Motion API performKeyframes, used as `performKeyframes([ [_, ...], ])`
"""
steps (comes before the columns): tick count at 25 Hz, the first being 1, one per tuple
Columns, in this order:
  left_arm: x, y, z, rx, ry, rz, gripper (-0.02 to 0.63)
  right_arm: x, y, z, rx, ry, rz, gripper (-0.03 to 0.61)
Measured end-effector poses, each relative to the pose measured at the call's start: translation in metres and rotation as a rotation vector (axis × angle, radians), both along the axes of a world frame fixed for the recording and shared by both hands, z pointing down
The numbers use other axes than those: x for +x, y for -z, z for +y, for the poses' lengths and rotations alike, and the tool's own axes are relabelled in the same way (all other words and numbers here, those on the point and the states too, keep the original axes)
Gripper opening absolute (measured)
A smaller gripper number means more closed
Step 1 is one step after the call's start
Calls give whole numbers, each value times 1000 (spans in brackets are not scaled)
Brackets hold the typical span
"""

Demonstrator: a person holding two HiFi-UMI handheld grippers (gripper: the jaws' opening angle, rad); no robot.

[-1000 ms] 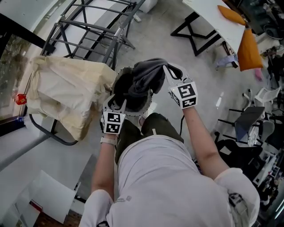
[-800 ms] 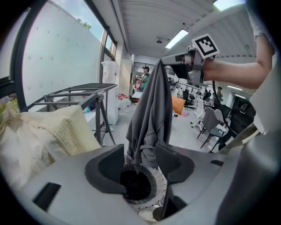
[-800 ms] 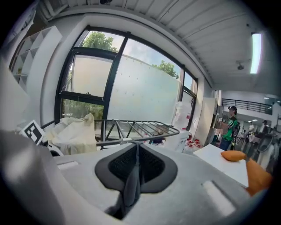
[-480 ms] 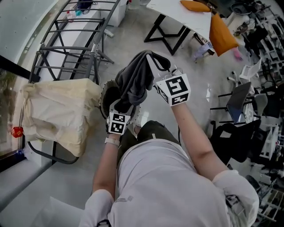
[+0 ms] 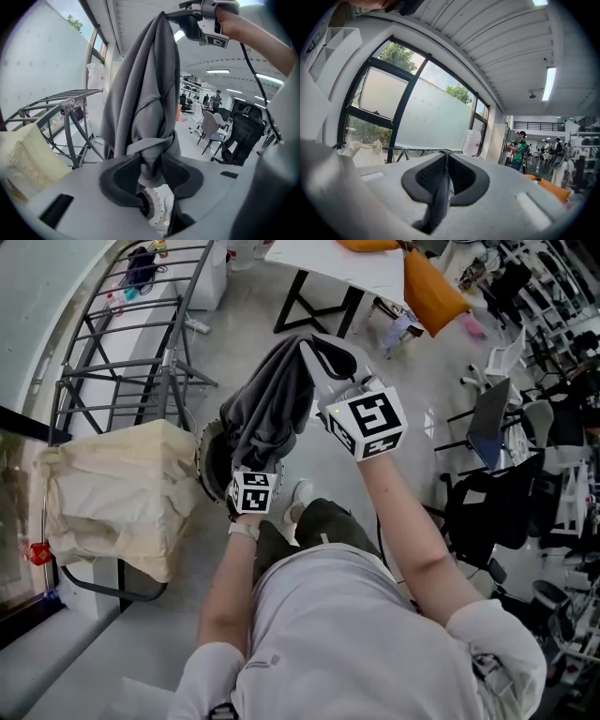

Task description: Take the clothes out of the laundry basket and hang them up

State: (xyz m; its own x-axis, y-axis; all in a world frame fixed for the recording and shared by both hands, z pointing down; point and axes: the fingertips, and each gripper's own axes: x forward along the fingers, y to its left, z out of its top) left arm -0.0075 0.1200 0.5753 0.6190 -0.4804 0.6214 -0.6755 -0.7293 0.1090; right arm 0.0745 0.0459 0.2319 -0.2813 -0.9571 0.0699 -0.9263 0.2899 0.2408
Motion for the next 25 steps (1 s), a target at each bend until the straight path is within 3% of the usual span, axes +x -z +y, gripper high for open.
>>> performKeyframes([
  [2,-8,3,-2,21,22,-27,45,15,3,8,7,-19,-8,23],
  [3,-13,5,-4,31,35,-35,36,23,2,11,8,-31,-10,23],
  [9,-35,28,-32,102,149,-47,23,97,-15,23,-23,-108,-28,23],
  [17,-35,99,-80,289,305,-80,20,221,-66,45,-122,-214,-3,23],
  [21,-21,134,-105,370,386,-88,20,282,-83,51,-141,-253,-24,23],
  [25,16,165,-126,456,389,-104,21,331,-98,49,-158,-264,3,23],
])
